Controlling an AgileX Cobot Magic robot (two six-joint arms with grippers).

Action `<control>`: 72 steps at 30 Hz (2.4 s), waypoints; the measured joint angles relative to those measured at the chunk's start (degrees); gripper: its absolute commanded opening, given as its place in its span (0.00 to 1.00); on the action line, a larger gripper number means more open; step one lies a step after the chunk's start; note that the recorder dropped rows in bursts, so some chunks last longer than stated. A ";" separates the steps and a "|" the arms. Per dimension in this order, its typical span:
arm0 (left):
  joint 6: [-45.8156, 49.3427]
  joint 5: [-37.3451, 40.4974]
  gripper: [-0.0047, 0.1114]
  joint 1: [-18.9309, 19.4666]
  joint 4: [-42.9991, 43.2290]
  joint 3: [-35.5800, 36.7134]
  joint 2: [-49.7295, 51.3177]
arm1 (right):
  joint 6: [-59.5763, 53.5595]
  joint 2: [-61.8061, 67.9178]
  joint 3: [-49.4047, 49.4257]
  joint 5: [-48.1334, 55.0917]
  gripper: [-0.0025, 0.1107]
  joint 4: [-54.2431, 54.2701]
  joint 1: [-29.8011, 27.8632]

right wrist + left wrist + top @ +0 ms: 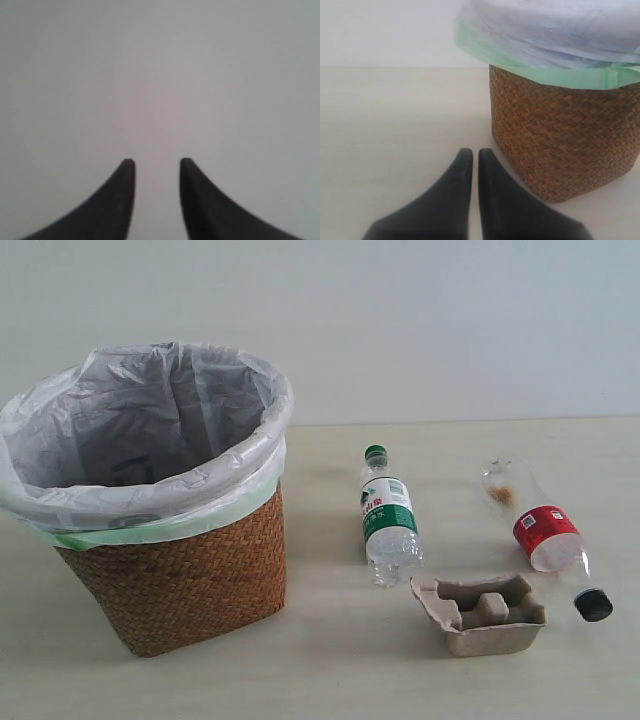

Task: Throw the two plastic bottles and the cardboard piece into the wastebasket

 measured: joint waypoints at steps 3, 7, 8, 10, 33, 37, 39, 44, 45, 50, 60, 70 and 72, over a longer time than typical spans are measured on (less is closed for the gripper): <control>0.00 0.00 0.07 0.00 0.00 0.00 0.00 | -0.11 4.95 -2.94 2.69 0.91 -0.24 0.00; 0.00 0.00 0.07 0.00 0.00 0.00 0.00 | -0.58 12.11 -6.59 6.32 0.94 -0.38 0.00; 0.00 0.00 0.07 0.00 0.00 0.00 0.00 | -0.67 14.35 -7.74 8.27 0.94 -0.38 0.00; 0.00 0.00 0.07 0.00 0.00 0.00 0.00 | -0.70 19.07 -9.86 12.01 0.94 -0.38 0.00; 0.00 0.00 0.07 0.00 0.00 0.00 0.00 | -24.56 77.67 -33.03 38.23 0.94 16.41 0.00; 0.00 0.00 0.07 0.00 0.00 0.00 0.00 | -26.26 85.28 -35.02 38.57 0.94 16.41 0.00; 0.00 0.00 0.07 0.00 0.00 0.00 0.00 | -26.79 88.24 -36.24 38.57 0.94 16.41 0.00; 0.00 0.00 0.07 0.00 0.00 0.00 0.00 | -27.03 94.39 -38.86 37.27 0.94 16.41 0.00; 0.00 0.00 0.07 0.00 0.00 0.00 0.00 | -27.03 95.36 -39.16 36.62 0.94 16.41 0.00; 0.00 0.00 0.07 0.00 0.00 0.00 0.00 | -27.14 99.38 -39.63 31.86 0.94 16.54 0.00; 0.00 0.00 0.07 0.00 0.00 0.00 0.00 | -27.25 104.94 -39.63 25.53 0.86 15.77 0.00; 0.00 0.00 0.07 0.00 0.00 0.00 0.00 | -27.36 105.16 -39.77 24.79 0.03 15.54 0.00; 0.00 0.00 0.07 0.00 0.00 0.00 0.00 | -27.36 105.16 -39.77 24.79 0.03 15.54 0.00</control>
